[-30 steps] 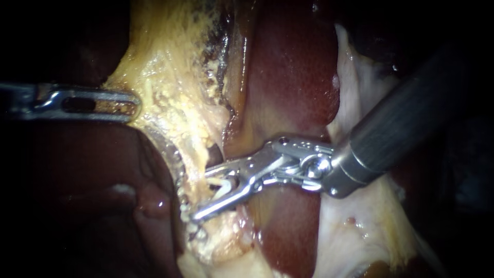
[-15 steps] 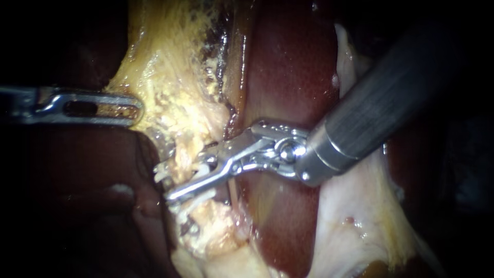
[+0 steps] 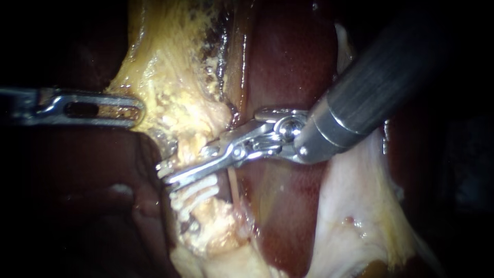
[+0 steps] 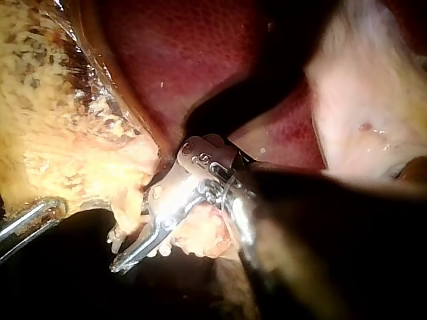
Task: Clipping third clip left tube
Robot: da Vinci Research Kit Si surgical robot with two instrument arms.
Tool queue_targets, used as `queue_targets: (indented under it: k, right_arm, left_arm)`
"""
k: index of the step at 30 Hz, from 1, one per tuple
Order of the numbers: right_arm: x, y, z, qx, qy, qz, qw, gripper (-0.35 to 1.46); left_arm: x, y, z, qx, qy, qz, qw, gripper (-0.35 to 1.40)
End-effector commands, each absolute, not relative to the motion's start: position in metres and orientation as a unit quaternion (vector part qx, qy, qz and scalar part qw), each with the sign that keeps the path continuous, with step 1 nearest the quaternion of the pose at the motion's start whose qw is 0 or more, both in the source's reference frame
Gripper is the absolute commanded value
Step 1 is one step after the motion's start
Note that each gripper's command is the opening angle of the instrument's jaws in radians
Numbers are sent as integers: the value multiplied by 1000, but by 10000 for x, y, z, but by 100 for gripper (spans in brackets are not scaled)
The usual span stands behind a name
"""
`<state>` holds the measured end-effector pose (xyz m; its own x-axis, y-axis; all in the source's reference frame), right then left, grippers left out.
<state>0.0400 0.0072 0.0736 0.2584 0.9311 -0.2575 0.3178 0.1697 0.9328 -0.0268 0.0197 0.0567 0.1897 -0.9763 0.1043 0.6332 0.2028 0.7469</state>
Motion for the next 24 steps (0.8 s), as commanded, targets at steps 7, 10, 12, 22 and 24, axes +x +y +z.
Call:
queue_targets:
  k: [7, 10, 12, 22, 24]
  right_arm:
    - [386, 75, 746, 555, 540, 310, 552, -35]
    - [383, 75, 751, 552, 532, 308, 563, -35]
    - [383, 75, 752, 553, 532, 307, 563, -35]
    - [384, 72, 751, 559, 531, 299, 562, -35]
    - [384, 71, 751, 559, 531, 299, 563, -35]
  left_arm:
    - [-268, 197, 567, 288, -299, -562, 716, -35]
    - [-268, 197, 567, 288, -299, -562, 716, -35]
    - [-268, 197, 567, 288, -299, -562, 716, -35]
    - [-268, 198, 568, 288, -299, -562, 716, -35]
    - [-268, 198, 568, 288, -299, -562, 716, -35]
